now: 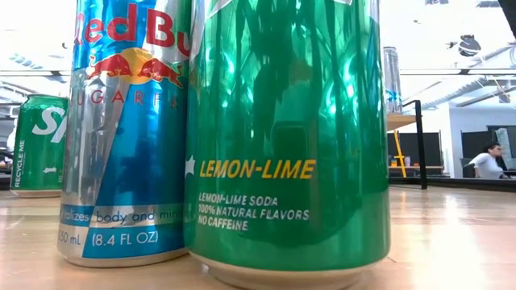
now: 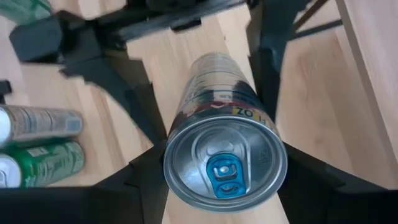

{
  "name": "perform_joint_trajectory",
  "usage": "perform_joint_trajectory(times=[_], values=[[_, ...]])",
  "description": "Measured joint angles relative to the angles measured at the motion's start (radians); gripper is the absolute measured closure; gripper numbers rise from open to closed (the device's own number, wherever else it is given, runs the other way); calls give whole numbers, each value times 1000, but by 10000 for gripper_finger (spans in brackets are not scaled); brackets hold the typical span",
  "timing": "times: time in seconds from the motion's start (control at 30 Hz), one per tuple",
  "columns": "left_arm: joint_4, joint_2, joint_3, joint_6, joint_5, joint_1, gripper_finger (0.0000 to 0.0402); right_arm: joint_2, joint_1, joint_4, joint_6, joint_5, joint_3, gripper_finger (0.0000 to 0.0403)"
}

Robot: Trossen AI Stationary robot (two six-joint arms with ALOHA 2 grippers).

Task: Place canned beverage on shelf
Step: Put the right blue soda can on the shelf aligned with the other blue soda can

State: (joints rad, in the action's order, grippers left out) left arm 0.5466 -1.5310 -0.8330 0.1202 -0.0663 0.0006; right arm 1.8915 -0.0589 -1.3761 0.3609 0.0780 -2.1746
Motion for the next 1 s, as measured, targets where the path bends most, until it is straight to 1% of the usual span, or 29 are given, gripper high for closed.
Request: perform_joint_trajectory(times=[0.1, 0.37, 0.47, 0.53, 0.6, 0.7, 0.83, 0.93, 1.0], values=[[-5, -1, -2, 0, 1, 1, 82, 0, 0, -16, -7, 0, 0, 177], [-8, -1, -3, 5, 3, 16, 171, 0, 0, -15, -9, -6, 0, 176], [-8, -1, -3, 6, 5, 18, 186, 0, 0, -28, -28, 5, 0, 170], [-5, 5, -3, 7, 28, 18, 188, -1, -1, -33, -36, 46, 0, 160], [9, 9, -1, 6, 62, 27, 189, -13, -16, -41, -14, 124, 0, 148], [74, 12, -1, -10, 63, 75, 190, -44, -58, -43, 28, 319, 1, 134], [161, 16, -2, -18, -11, 168, 191, -123, -149, -77, 99, 541, 1, 128], [238, 13, -1, -18, -78, 245, 192, -177, -226, -126, 180, 649, 10, 130], [334, -8, -1, -39, -125, 294, 192, -210, -274, -148, 232, 721, 42, 132]])
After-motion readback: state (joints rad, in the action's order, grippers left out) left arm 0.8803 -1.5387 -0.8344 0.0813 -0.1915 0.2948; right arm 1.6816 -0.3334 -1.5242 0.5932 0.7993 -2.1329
